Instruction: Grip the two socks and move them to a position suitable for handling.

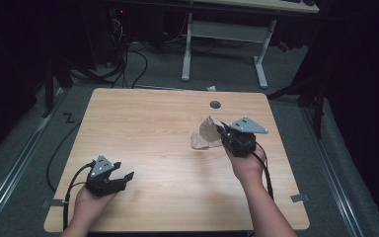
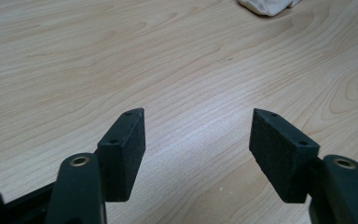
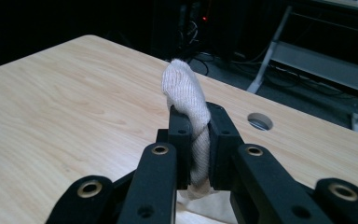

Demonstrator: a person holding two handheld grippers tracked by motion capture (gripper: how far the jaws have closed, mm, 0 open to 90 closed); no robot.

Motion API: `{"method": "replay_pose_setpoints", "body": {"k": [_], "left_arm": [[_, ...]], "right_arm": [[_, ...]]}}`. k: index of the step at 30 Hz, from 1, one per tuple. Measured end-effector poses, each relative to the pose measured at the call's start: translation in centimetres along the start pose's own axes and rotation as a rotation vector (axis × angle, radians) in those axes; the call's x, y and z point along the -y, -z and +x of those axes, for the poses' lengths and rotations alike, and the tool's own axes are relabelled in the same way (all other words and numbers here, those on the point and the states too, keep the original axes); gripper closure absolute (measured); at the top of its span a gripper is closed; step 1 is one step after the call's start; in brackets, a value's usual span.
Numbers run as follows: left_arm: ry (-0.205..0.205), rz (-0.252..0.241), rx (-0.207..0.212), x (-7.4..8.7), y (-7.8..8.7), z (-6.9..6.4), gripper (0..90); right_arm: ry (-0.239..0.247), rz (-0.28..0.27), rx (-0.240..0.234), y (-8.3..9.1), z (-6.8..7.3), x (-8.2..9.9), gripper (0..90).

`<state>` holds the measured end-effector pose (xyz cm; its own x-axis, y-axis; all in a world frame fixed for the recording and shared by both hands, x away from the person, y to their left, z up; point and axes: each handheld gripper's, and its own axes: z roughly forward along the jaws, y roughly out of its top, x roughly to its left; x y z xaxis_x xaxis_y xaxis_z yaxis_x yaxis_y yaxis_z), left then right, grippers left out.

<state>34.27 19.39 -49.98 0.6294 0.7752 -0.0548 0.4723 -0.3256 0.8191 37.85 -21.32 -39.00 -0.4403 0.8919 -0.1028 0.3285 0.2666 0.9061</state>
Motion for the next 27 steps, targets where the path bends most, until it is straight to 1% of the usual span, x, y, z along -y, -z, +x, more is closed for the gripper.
{"method": "replay_pose_setpoints", "body": {"k": [5,8,9,12,21,27], "left_arm": [[-0.001,-0.001,0.001,0.0,0.0,0.0,36.5],[-0.001,-0.004,0.001,0.0,0.1,0.0,36.5],[0.000,-0.004,0.001,0.0,0.1,0.0,36.5],[0.000,0.001,0.000,0.0,0.0,0.0,36.5],[-0.001,0.003,0.006,0.0,-0.1,-0.2,36.3],[-0.007,0.008,0.013,0.0,-0.1,-0.4,36.1]], "right_arm": [[0.019,-0.016,-0.043,0.8,1.7,0.1,82.3],[0.023,-0.014,-0.064,1.1,2.8,0.4,82.3],[0.023,-0.019,-0.078,1.2,3.1,0.6,82.3],[0.038,-0.020,-0.102,1.4,4.2,1.0,82.3],[0.050,-0.018,-0.189,1.5,7.2,2.4,82.3],[0.069,-0.013,-0.234,1.4,9.0,3.3,82.2]]}}
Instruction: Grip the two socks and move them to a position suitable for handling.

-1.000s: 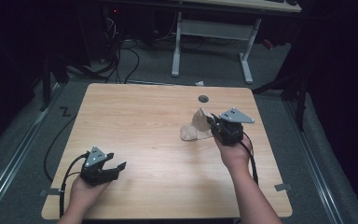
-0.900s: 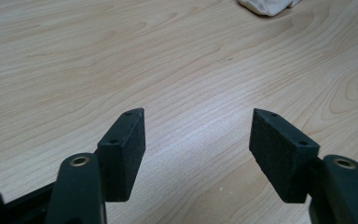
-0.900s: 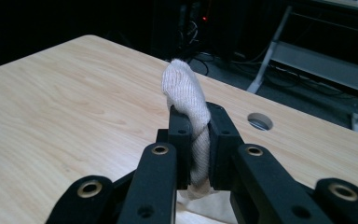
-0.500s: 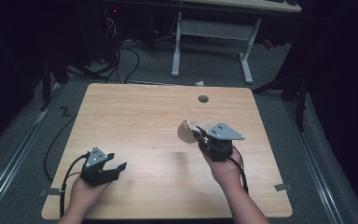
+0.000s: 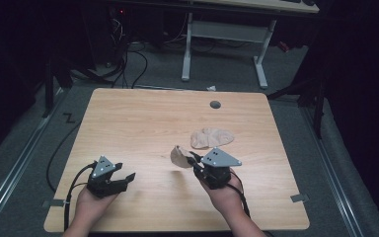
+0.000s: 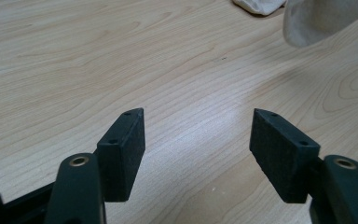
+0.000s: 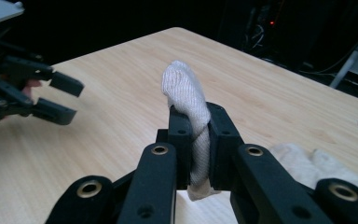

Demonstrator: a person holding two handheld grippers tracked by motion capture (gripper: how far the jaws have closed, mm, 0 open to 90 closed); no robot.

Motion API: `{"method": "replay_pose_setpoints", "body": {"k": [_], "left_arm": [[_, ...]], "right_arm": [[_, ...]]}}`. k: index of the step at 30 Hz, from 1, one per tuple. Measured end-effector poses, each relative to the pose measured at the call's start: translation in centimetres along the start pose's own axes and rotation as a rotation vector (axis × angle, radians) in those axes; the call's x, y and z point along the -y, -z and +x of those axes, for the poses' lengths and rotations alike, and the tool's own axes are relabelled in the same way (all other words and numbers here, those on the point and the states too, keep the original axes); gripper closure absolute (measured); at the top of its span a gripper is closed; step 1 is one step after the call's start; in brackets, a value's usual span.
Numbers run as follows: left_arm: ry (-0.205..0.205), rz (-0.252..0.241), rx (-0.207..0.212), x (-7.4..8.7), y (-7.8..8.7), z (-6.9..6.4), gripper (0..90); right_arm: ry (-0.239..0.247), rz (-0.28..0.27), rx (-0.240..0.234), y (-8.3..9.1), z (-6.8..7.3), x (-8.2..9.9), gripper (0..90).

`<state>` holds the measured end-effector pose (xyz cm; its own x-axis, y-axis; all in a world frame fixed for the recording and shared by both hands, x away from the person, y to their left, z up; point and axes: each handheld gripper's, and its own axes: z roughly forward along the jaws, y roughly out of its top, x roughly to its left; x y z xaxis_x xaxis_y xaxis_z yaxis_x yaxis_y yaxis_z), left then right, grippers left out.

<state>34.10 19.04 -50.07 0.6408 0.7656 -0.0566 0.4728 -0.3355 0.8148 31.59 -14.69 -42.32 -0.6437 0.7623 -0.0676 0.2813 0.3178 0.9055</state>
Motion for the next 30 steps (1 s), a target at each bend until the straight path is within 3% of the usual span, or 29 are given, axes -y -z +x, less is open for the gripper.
{"method": "replay_pose_setpoints", "body": {"k": [5,9,14,20,24,30], "left_arm": [[0.003,-0.002,0.010,0.0,-0.2,-0.2,35.9],[0.004,-0.006,0.045,0.0,-0.5,-0.8,35.6],[-0.027,-0.009,0.107,-0.2,-0.8,-2.2,36.1],[-0.055,0.011,0.131,-0.3,-1.8,-3.5,36.0],[-0.027,0.009,0.161,-0.5,-2.4,-3.6,36.7],[0.017,0.014,0.249,-1.3,-3.8,-3.9,51.8]], "right_arm": [[0.003,0.002,-0.037,-0.5,1.2,0.5,82.2],[0.021,0.000,-0.056,-0.8,2.1,0.9,82.2],[0.024,-0.008,-0.081,-0.9,3.0,1.0,82.2],[0.021,-0.024,-0.115,-1.0,3.9,0.8,82.2],[0.019,-0.042,-0.138,-0.7,4.4,0.6,82.2],[0.010,-0.062,-0.154,-0.2,4.7,0.7,82.1]]}}
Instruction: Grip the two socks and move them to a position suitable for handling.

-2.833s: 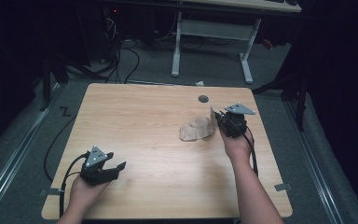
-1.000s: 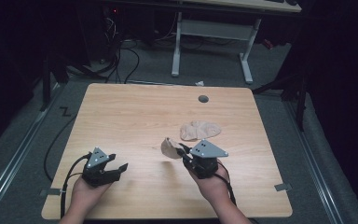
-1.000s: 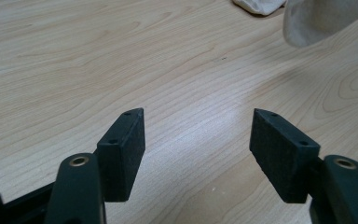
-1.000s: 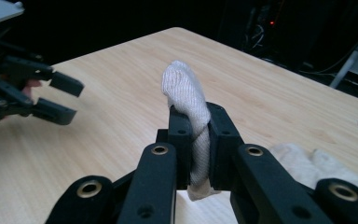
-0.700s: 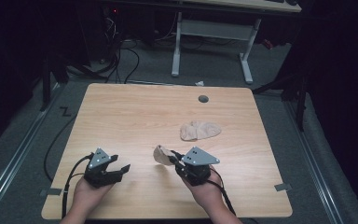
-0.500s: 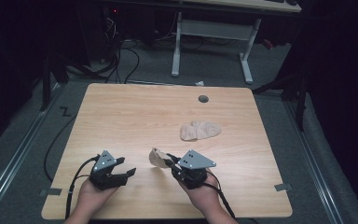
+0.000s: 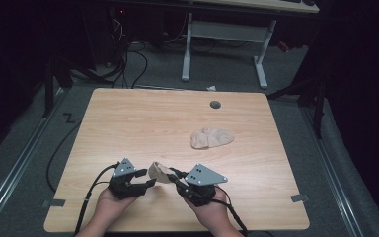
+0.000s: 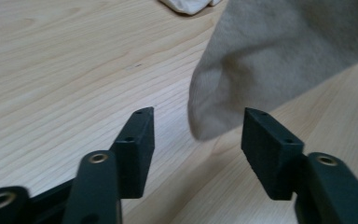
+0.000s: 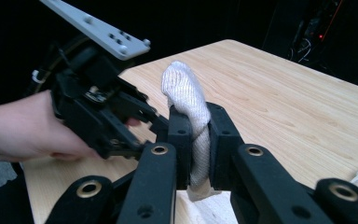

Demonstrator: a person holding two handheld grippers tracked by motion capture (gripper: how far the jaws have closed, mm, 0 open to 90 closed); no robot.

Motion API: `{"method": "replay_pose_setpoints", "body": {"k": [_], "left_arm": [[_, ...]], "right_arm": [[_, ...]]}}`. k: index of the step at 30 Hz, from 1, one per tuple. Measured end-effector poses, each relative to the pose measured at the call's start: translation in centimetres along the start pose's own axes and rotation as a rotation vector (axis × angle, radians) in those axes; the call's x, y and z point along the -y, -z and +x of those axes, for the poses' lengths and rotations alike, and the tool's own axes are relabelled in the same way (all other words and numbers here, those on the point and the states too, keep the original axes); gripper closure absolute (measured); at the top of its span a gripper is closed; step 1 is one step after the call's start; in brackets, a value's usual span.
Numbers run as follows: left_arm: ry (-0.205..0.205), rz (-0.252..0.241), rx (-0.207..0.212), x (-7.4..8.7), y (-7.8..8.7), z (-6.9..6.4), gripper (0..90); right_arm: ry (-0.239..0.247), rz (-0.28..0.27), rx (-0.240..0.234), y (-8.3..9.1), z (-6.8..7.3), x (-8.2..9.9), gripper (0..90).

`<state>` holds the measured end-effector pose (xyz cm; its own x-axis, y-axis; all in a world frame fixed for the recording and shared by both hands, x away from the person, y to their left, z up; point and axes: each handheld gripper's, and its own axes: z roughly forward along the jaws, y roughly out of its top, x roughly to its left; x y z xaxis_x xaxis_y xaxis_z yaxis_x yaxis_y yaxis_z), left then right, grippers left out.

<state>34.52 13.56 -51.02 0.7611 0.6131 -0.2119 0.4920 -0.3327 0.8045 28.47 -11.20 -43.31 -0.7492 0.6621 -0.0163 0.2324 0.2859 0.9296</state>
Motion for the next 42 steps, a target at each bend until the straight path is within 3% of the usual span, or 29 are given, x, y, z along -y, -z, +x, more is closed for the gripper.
{"method": "replay_pose_setpoints", "body": {"k": [4,6,9,14,22,26,32,39,42], "left_arm": [[-0.054,0.014,-0.001,-0.3,0.0,-0.9,83.2],[-0.071,0.021,0.005,-0.3,0.2,-1.2,87.3],[-0.093,0.040,0.007,-0.1,0.6,-1.6,87.7],[-0.096,0.094,0.054,0.4,1.2,-2.1,87.3],[-0.091,0.134,0.091,0.6,1.4,-3.3,87.2],[-0.077,0.132,0.071,0.6,1.5,-3.0,86.5],[-0.003,0.092,0.050,0.3,2.0,-1.7,84.2],[-0.015,0.105,-0.034,0.4,1.4,-1.3,80.8],[-0.049,0.093,-0.068,0.3,1.4,-1.7,75.4]], "right_arm": [[-0.013,-0.002,0.012,0.3,-0.3,0.5,81.9],[-0.025,0.006,0.028,0.5,-0.7,1.2,81.1],[-0.060,0.028,0.070,0.9,-1.6,2.8,80.5],[-0.081,0.100,0.136,1.3,-3.0,5.2,80.5],[-0.097,0.236,0.171,0.7,-3.8,7.5,79.5],[-0.118,0.278,0.172,0.2,-4.2,8.0,78.7],[-0.116,0.308,0.178,-0.3,-4.2,8.3,74.1],[-0.141,0.325,0.209,-0.5,-4.7,8.6,64.1],[-0.136,0.310,0.224,-0.2,-4.9,8.5,61.9]]}}
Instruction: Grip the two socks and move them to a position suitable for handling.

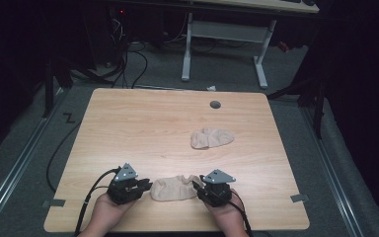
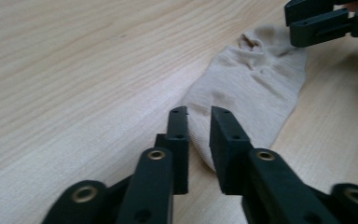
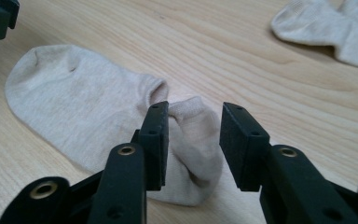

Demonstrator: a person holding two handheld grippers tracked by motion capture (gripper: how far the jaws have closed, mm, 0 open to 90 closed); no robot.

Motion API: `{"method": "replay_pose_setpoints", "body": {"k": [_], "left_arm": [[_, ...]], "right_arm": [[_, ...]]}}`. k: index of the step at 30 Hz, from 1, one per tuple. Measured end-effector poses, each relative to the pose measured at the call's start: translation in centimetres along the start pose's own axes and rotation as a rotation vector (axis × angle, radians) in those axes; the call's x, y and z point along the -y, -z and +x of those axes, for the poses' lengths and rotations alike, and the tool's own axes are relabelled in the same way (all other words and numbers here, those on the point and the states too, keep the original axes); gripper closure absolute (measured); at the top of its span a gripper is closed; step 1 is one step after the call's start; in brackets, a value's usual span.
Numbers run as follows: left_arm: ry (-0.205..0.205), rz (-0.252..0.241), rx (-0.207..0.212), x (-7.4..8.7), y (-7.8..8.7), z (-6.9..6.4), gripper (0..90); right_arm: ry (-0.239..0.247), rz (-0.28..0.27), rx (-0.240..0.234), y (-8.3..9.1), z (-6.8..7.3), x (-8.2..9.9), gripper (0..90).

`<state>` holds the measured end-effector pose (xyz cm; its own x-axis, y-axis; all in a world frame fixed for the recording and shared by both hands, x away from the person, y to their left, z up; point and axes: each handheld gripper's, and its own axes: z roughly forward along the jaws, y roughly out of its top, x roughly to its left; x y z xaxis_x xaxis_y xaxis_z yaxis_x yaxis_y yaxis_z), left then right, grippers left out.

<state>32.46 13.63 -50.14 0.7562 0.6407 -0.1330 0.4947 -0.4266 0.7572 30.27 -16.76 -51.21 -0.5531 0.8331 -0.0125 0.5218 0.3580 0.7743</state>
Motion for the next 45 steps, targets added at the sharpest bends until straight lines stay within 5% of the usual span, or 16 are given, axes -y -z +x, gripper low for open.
{"method": "replay_pose_setpoints", "body": {"k": [3,10,15,17,22,25,32,37,40,45], "left_arm": [[-0.034,-0.001,-0.029,-0.1,0.2,-0.5,74.0],[-0.012,-0.033,-0.041,-0.1,0.8,0.0,61.8],[-0.083,0.056,-0.038,0.2,-0.6,-1.3,56.3],[-0.122,0.098,-0.072,0.3,-1.2,-1.7,59.7],[-0.125,0.121,-0.111,0.3,-1.6,-1.3,79.8],[-0.147,0.166,-0.151,0.7,-1.9,-0.8,84.3],[-0.108,0.144,-0.142,0.9,-1.2,-0.5,81.2],[-0.090,0.058,-0.107,0.3,-0.5,-1.2,64.2],[-0.120,0.069,-0.108,0.1,-1.3,-1.6,51.8],[-0.127,0.127,-0.135,0.3,-2.9,-1.1,67.9]], "right_arm": [[-0.004,-0.020,0.009,0.4,-0.2,-0.1,61.6],[0.005,-0.035,0.017,0.1,-0.5,-1.1,60.3],[0.004,-0.047,0.026,-0.3,-0.7,-1.8,59.9],[0.008,-0.047,0.030,-0.3,-0.6,-1.8,59.9],[0.001,-0.044,0.031,-0.1,-0.4,-1.5,63.1],[-0.001,-0.042,0.023,0.0,-0.4,-1.2,65.3],[-0.003,-0.054,0.022,0.2,-0.7,-1.2,66.5],[-0.013,-0.056,0.023,0.2,-0.7,-1.4,66.5],[-0.002,-0.050,0.020,0.0,-0.5,-1.3,66.7],[0.005,-0.048,0.018,-0.2,-0.2,-1.4,67.6]]}}
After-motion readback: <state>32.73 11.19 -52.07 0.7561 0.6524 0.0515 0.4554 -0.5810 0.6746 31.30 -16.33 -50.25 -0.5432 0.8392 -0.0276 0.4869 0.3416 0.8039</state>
